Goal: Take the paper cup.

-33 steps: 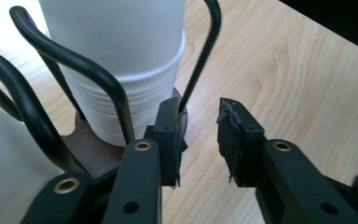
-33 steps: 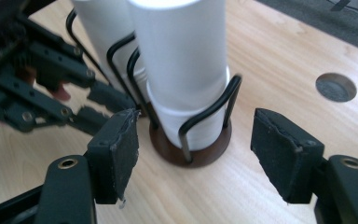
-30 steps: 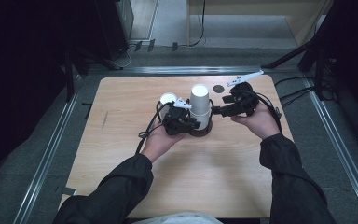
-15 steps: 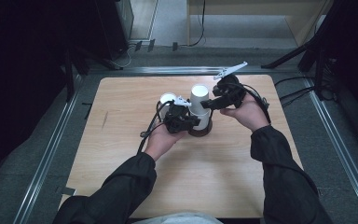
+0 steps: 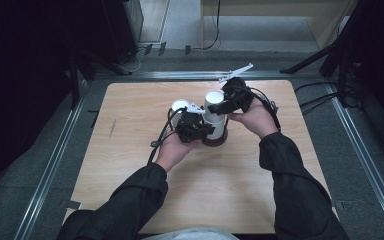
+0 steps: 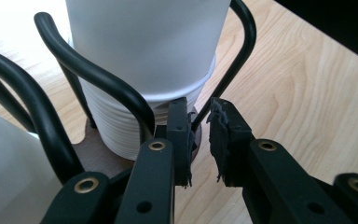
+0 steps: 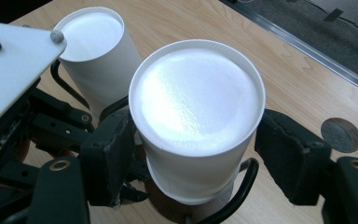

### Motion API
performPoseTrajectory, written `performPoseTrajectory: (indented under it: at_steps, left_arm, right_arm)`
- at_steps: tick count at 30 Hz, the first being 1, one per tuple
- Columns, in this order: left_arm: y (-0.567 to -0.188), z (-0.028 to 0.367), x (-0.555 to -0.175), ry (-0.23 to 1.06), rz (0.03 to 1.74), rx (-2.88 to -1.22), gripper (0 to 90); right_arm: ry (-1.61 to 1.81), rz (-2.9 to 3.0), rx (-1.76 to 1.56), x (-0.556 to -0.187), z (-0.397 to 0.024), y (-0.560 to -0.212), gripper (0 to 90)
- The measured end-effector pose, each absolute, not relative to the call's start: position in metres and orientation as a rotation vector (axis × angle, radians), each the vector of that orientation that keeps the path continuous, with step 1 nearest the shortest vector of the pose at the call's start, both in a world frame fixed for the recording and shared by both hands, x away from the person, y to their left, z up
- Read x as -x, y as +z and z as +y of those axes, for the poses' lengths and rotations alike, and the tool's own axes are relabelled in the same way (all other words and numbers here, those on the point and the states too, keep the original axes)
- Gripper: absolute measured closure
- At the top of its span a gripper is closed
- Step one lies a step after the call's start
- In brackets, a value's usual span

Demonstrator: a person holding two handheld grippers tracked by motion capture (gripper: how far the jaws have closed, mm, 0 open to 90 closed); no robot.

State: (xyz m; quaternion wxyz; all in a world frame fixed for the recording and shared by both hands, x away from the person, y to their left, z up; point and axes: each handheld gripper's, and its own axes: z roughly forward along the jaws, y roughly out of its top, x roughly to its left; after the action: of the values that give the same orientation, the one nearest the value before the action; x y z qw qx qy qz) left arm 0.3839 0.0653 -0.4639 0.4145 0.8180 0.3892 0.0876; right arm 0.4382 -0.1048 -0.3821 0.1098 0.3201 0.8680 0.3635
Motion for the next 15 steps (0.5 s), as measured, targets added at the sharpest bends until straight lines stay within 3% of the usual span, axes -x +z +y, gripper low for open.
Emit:
performPoseTrajectory:
  at_steps: [15]
  left_arm:
    - [-0.465, 0.0648, -0.3843, 0.206, 0.981, -2.059, 78.8]
  right_arm:
    - [1.019, 2.564, -0.96, -0.4364, -0.1031, -0.3779, 33.6]
